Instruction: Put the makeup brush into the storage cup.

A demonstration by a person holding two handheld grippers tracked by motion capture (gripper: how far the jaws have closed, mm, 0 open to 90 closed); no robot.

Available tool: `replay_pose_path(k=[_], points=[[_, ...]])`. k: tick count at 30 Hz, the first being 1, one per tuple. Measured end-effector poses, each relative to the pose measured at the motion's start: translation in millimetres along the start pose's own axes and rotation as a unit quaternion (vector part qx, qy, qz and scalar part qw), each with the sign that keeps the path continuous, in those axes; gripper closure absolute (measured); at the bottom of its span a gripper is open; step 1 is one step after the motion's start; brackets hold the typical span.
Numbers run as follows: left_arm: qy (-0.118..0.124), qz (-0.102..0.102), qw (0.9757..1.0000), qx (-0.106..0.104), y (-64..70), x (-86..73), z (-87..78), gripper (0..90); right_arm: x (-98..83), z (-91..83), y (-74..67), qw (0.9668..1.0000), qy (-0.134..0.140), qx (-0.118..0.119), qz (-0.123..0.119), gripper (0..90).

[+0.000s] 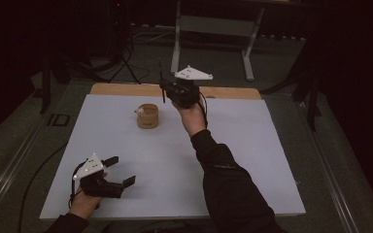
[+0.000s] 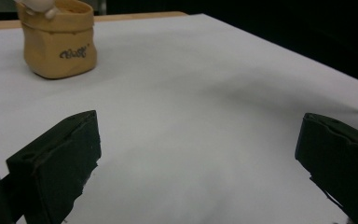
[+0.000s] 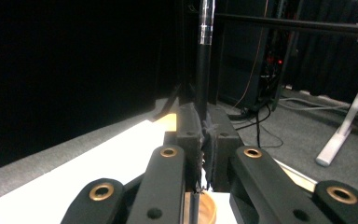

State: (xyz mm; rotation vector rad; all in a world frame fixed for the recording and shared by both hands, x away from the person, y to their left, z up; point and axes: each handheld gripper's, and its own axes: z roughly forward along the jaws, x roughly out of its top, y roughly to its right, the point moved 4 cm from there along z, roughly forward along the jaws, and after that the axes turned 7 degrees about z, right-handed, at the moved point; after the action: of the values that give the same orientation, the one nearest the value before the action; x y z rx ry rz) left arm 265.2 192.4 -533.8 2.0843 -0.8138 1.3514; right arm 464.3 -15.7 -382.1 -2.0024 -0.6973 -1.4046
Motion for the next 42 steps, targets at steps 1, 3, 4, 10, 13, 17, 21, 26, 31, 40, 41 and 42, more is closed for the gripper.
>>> replay_pose_path(k=[1, 3, 4, 10, 13, 17, 21, 26, 31, 40, 41, 42], points=[[0.003, 0.002, 1.0000, 0.002, 0.0, 0.0, -0.4, 0.3, 0.1, 3.5, -0.9, 1.0000, 0.001, 0.000, -0.006, 85.9], [0.000, 0.003, 1.0000, -0.002, 0.1, -0.8, 0.0, 0.3, -0.6, 16.8, -0.9, 1.0000, 0.000, -0.002, -0.003, 85.9], [-0.005, 0.003, 1.0000, -0.006, 1.6, -1.3, 1.1, 0.3, -0.8, 19.8, -0.3, 1.0000, -0.001, -0.002, -0.003, 85.9], [-0.006, 0.016, 0.9997, -0.018, 8.9, -0.2, 5.0, 0.3, -4.8, 34.7, 3.5, 1.0000, 0.000, 0.000, 0.002, 85.9], [-0.004, 0.018, 0.9996, -0.019, 9.1, -0.1, 4.2, 0.3, -11.1, 44.1, 5.1, 1.0000, -0.005, -0.003, 0.005, 85.9], [-0.003, 0.015, 0.9997, -0.017, 7.8, -0.8, 3.5, 0.3, -22.7, 58.7, 7.6, 0.9997, -0.014, -0.006, 0.020, 85.9], [0.001, 0.012, 0.9998, -0.016, 6.1, -0.9, 3.0, 0.3, -32.8, 69.8, 9.0, 0.9993, -0.026, -0.016, 0.022, 85.8], [0.002, 0.006, 1.0000, -0.005, 2.3, -1.0, 1.1, 0.3, -45.0, 82.6, 13.9, 0.9984, -0.040, -0.014, 0.039, 85.9], [0.012, 0.000, 0.9999, -0.008, 0.4, -0.3, -1.5, 0.3, -57.2, 90.5, 17.3, 0.9978, -0.049, -0.015, 0.041, 85.8], [0.017, -0.003, 0.9998, -0.007, -0.8, 0.4, -4.5, 0.4, -85.7, 106.4, 23.4, 0.9939, -0.094, -0.022, 0.053, 85.8], [0.019, -0.004, 0.9998, -0.007, -1.1, 0.5, -4.8, 0.3, -89.5, 107.7, 24.0, 0.9927, -0.104, -0.021, 0.058, 85.8], [0.020, -0.005, 0.9998, -0.007, -1.6, 0.6, -5.1, 0.3, -91.5, 108.5, 24.5, 0.9921, -0.109, -0.019, 0.060, 85.8]])
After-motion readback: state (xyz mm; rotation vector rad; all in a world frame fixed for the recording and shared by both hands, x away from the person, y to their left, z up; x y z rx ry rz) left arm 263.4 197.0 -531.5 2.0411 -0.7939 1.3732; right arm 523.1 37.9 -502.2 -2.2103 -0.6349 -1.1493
